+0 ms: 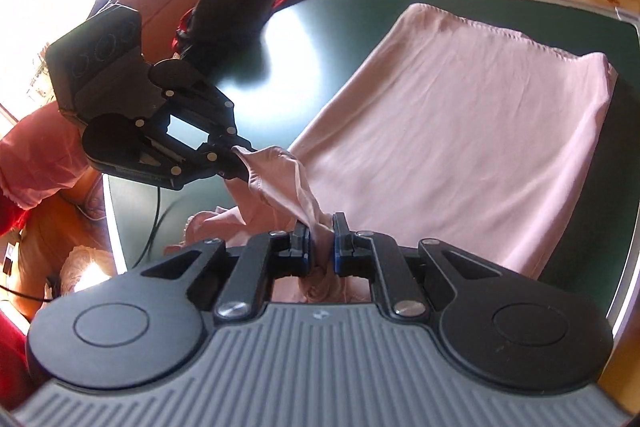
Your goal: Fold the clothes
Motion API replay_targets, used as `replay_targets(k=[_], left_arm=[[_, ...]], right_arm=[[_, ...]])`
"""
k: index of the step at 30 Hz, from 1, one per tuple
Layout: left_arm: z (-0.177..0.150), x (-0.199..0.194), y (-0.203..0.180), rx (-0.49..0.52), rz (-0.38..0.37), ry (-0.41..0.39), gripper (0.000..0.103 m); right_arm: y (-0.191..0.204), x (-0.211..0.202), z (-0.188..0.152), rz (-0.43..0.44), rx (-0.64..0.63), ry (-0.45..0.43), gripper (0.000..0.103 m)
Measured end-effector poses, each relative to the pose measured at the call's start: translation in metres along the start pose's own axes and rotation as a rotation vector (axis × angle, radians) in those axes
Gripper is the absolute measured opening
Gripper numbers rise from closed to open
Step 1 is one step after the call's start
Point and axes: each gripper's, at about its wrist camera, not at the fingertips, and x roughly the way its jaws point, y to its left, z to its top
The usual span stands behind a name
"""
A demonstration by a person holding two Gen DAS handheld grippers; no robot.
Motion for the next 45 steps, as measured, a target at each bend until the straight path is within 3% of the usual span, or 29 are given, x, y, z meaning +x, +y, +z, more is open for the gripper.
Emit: replay_targets(k=[3, 8, 9, 12, 17, 21, 24, 28, 32, 38, 42, 45], left_arm=[[-0.006, 0.007, 0.012, -0.049, 0.053, 0.010, 0.022], [-0.017, -0.006, 0.029, -0.150, 0.139, -0.049, 0.027], [-0.019, -0.010, 0.030, -0.166, 0.143, -0.059, 0.028], [-0.024, -0.023, 0.024, -0.189, 0.152, -0.092, 0.028], [-0.025, -0.039, -0.005, -0.154, 0.167, -0.146, 0.038], [-0.020, -0.020, -0.028, -0.073, 0.229, -0.093, 0.040], [-0.022, -0.006, -0.027, -0.088, 0.277, -0.071, 0.040], [-0.036, 0.000, -0.019, -0.116, 0.332, -0.056, 0.040], [-0.043, -0.004, -0.020, -0.113, 0.327, -0.057, 0.039], [-0.039, -0.014, -0.031, -0.071, 0.314, -0.094, 0.040], [-0.028, -0.008, -0.037, -0.042, 0.333, -0.067, 0.040], [-0.026, -0.002, -0.030, -0.079, 0.346, -0.044, 0.040]], right_arm=[[-0.017, 0.020, 0.003, -0.043, 0.023, 0.018, 0.019], [-0.018, 0.017, -0.002, -0.175, 0.010, -0.044, 0.050], [-0.018, 0.013, -0.003, -0.205, 0.014, -0.058, 0.052], [-0.015, -0.004, -0.010, -0.276, 0.032, -0.119, 0.052], [0.025, -0.048, -0.041, -0.252, 0.051, -0.240, 0.052], [0.067, -0.052, -0.071, -0.331, 0.047, -0.221, 0.052], [0.077, -0.046, -0.086, -0.383, 0.101, -0.237, 0.052], [0.080, -0.029, -0.086, -0.369, 0.060, -0.248, 0.052], [0.062, 0.006, -0.082, -0.416, 0.028, -0.120, 0.052], [0.068, 0.005, -0.083, -0.409, -0.024, -0.132, 0.052], [0.073, -0.008, -0.078, -0.438, -0.004, -0.184, 0.053], [0.066, -0.012, -0.071, -0.463, 0.053, -0.206, 0.056]])
